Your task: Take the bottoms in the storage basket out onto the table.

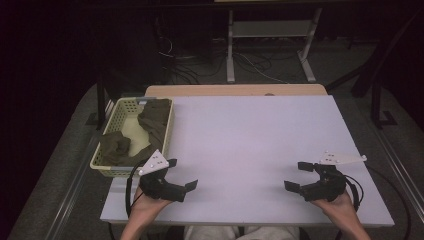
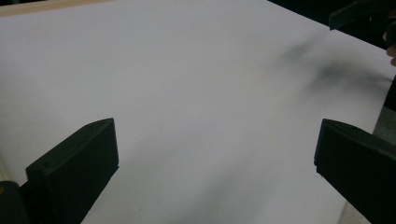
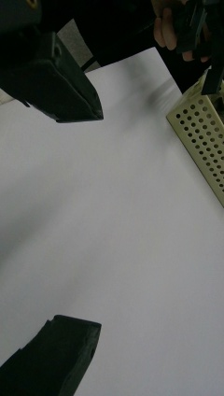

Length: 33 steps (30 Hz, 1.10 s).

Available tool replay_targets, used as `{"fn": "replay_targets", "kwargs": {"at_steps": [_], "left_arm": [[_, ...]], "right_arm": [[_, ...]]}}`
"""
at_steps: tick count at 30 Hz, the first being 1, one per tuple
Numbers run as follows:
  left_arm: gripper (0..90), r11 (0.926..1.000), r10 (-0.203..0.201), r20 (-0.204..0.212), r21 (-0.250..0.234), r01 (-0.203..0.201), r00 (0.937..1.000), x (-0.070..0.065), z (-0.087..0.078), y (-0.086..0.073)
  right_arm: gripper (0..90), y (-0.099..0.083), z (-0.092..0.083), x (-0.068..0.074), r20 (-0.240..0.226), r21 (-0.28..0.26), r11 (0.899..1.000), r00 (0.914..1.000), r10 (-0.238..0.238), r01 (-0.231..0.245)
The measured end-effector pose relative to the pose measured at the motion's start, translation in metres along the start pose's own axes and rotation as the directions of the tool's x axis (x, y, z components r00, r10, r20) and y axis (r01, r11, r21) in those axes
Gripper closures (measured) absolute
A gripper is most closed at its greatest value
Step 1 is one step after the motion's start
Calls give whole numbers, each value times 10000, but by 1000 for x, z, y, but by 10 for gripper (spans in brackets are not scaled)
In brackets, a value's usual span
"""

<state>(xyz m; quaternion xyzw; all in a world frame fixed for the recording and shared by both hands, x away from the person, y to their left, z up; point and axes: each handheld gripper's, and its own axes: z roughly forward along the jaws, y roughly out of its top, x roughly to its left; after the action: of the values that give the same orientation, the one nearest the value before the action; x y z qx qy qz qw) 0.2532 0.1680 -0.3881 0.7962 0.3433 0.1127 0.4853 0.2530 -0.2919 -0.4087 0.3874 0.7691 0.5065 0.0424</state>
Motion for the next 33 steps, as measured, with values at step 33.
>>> {"fn": "replay_targets", "kwargs": {"at_steps": [33], "left_arm": [[0, 9949, 126, -184, 1004, -107, 9998, 21, -16, 34]], "right_arm": [[6, -2, 0, -1, -49, 85, 10000, 10000, 15, -15]]}}
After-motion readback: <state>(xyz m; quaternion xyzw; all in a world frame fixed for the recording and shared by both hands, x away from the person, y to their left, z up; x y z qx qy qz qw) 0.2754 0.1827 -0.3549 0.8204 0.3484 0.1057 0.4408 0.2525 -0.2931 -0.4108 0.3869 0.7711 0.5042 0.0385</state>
